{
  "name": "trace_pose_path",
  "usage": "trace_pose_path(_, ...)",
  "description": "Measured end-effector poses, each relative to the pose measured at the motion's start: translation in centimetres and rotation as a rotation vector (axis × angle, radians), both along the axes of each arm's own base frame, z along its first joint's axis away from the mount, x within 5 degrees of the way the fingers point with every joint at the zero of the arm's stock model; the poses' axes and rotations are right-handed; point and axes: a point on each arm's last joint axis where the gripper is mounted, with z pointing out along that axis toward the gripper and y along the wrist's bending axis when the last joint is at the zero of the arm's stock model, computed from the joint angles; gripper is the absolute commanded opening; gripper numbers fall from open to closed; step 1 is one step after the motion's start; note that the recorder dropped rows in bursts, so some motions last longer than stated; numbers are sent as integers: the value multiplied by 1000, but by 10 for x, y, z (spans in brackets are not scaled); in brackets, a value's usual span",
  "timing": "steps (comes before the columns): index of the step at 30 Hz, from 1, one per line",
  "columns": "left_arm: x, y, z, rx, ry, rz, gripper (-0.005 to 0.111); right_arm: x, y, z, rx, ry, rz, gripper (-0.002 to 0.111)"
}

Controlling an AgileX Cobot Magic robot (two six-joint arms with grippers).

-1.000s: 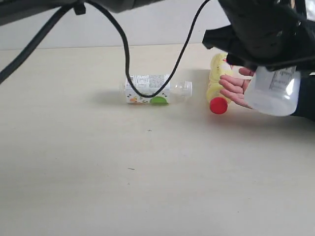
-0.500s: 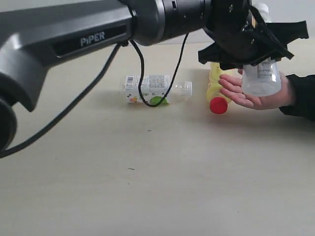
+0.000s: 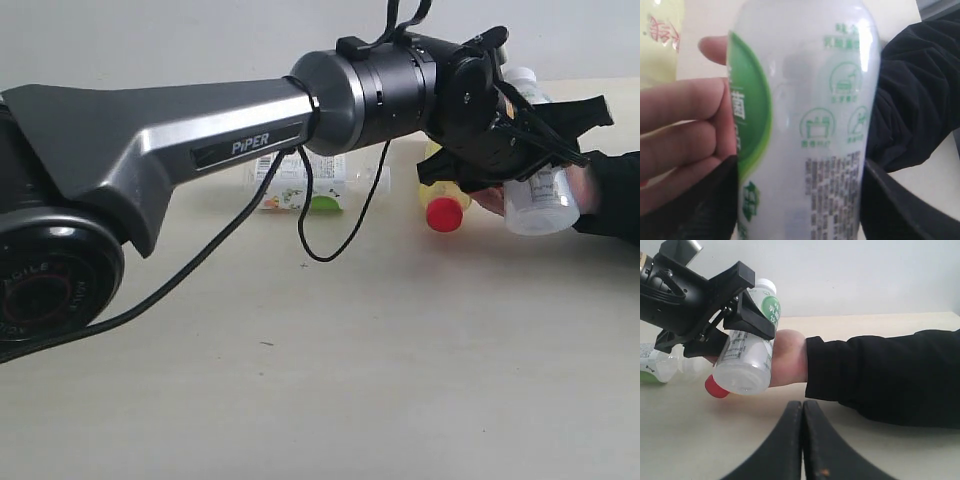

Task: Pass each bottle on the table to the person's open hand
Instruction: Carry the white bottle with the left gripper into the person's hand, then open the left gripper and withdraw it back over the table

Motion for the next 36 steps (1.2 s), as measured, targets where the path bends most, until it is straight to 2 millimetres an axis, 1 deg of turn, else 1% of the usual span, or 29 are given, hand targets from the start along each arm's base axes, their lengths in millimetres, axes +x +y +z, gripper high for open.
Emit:
trace_pose_path(6, 1, 0, -4, -3, 18, 6, 51, 0, 0, 0, 0, 0, 0, 0)
trace_pose_path(8, 1, 0, -4, -3, 18, 7, 53, 0, 0, 0, 0, 0, 0, 0)
trace_pose_path(9, 1, 0, -4, -4, 17, 7, 60, 0, 0, 0, 0, 0, 0, 0)
trace_pose_path(10, 1, 0, -4, -5, 19, 8, 65, 0, 0, 0, 0, 0, 0, 0)
trace_pose_path(11, 1, 0, -4, -5, 19, 8, 75, 0, 0, 0, 0, 0, 0, 0)
trace_pose_path(13, 1, 0, -4, -5, 19, 8, 86, 0, 0, 0, 0, 0, 0, 0)
trace_pose_path(14, 1, 0, -4, -7, 17, 8, 90, 0, 0, 0, 0, 0, 0, 0)
trace_pose_path(20, 1, 0, -4, -4, 23, 9, 90, 0, 0, 0, 0, 0, 0, 0)
trace_pose_path(27, 4, 13, 12, 41, 44, -3, 90, 0, 0, 0, 0, 0, 0, 0)
trace_pose_path(31, 1, 20, 28, 93, 12, -68, 90, 0, 0, 0, 0, 0, 0, 0)
trace_pose_path(36, -8, 30, 53, 163, -38, -174, 90, 0, 0, 0, 0, 0, 0, 0)
